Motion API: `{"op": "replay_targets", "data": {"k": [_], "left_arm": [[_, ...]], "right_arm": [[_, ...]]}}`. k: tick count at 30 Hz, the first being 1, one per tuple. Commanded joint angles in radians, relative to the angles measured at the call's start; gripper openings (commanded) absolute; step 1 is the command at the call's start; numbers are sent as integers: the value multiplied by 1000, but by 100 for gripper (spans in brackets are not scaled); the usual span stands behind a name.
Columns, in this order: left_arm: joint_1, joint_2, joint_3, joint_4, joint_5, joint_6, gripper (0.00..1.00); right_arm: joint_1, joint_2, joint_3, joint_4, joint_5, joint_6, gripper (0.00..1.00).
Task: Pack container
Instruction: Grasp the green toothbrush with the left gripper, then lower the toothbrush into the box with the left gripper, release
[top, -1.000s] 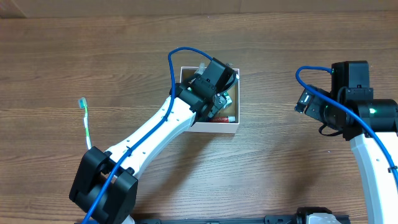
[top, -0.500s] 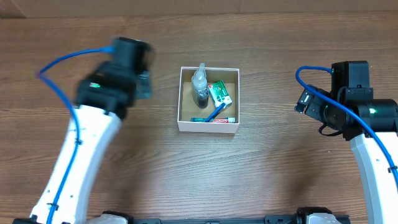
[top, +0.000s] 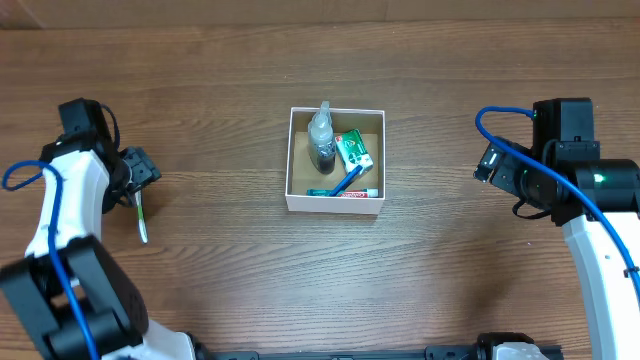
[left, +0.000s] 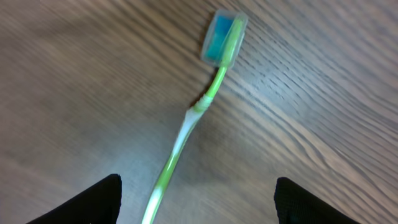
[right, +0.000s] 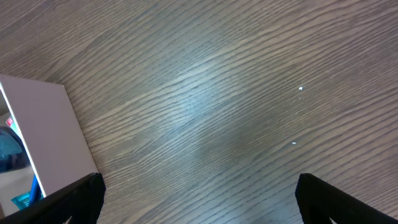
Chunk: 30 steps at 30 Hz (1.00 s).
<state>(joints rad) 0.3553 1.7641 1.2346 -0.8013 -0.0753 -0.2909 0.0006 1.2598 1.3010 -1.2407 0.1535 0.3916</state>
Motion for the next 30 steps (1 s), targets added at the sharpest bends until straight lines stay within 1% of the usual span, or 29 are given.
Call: {"op": "replay_targets", "data": {"k": [1,6,15,17,18,21,22,24,25,27,30], "left_arm": [[5,82,-5,35,21,61,77],[5,157,-5,51,22,78,77],[5,226,-5,55,24,112,78],[5,227,-5,58,24,112,78],[5,227,-5,58,24,112,76],[5,227,-5,58,24,112,62],[5,227,-5,58,24,112,52],[5,227,-5,58,24,112,24],[5,227,-5,58,24,112,18],[5,227,-5,58,24,112,15],[5,227,-5,56,25,111,7]], "right_arm": [[-2,-2,-4,5,2,-3,100],[-2,-2,-4,5,2,-3,100],[-2,-2,-4,5,2,-3,100],[-2,-2,-4,5,2,-3,100],[-2,-2,-4,5,2,-3,100],[-2,-2,-4,5,3,-3,100],[-2,-2,-4,5,2,-3,100],[-2,-2,-4,6,3,-3,100],[-2,-2,-4,5,3,-3,100],[-2,-2,-4,5,2,-3,100],[-2,-2,-4,6,2,-3,100]]}}
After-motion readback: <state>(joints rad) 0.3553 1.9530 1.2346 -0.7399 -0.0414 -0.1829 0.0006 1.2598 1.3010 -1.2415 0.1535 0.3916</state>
